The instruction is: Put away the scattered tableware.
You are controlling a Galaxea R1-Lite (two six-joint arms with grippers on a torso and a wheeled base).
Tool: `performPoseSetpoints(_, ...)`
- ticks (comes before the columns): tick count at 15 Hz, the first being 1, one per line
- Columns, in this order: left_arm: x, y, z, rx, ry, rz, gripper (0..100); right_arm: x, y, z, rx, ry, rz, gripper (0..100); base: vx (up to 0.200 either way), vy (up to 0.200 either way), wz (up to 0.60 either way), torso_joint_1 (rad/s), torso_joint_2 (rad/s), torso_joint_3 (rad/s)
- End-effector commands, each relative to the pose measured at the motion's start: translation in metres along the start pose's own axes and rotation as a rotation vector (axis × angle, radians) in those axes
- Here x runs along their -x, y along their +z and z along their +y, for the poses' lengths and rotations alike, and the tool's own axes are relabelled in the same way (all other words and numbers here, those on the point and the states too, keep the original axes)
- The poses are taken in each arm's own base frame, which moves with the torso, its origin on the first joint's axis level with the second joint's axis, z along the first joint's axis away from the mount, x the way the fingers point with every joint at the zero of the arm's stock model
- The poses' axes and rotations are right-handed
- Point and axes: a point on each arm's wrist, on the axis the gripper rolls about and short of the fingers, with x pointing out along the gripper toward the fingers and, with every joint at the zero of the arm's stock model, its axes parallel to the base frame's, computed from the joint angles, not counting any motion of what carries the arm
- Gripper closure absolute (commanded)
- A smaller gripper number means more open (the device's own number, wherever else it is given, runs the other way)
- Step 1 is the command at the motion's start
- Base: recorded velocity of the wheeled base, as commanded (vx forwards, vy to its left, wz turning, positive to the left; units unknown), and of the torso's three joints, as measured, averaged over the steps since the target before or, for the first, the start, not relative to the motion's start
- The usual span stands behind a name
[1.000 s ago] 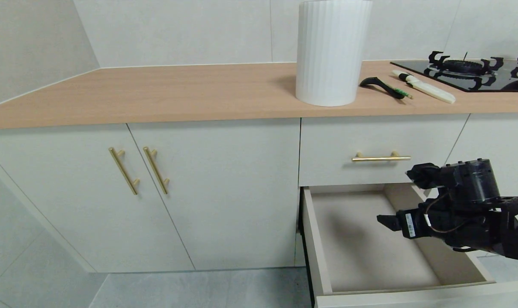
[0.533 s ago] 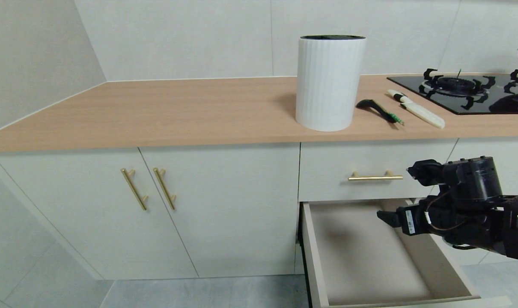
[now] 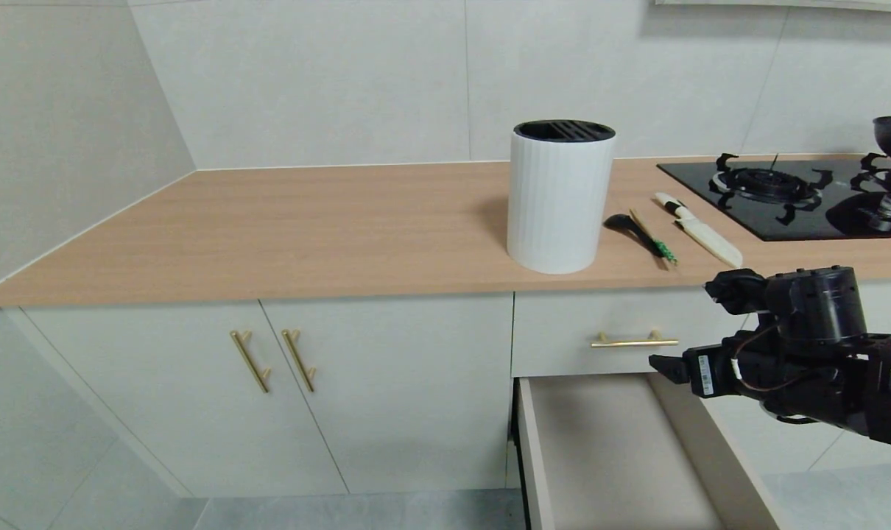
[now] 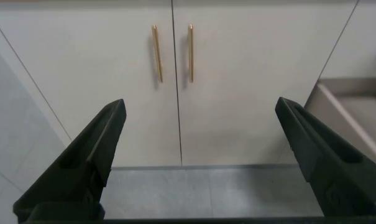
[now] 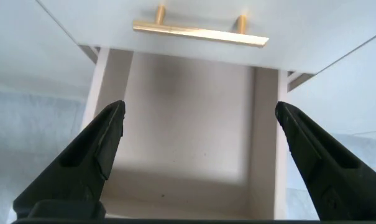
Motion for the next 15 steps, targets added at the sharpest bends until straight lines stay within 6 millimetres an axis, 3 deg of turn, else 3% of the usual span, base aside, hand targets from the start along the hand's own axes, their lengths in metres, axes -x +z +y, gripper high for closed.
performPoseSetpoints(1,0.0,0.0,0.0,0.0,0.0,-0.001,0,-0.003,-0.001,0.0,0.0,-0.001,0.007,0,0.0,0.0,0.0,0.212,-0.49,-0.276)
performPoseSetpoints(6,0.0,0.0,0.0,0.0,0.0,-0.001,0,-0.006,0.001,0.001,-0.008,-0.002,-0.026,0,0.0,0.0,0.0,0.142,-0.32,-0.177)
performPoseSetpoints(9,0.0,0.0,0.0,0.0,0.0,-0.001,0,-0.022,0.015,0.002,-0.082,-0.101,-0.19,0,0.0,0.0,0.0,0.011,-0.02,-0.012)
performPoseSetpoints(15,0.0,0.0,0.0,0.0,0.0,-0.001,0,-0.035,0.045,-0.002,-0.154,-0.14,-0.292,0,0.0,0.0,0.0,0.0,0.0,0.0)
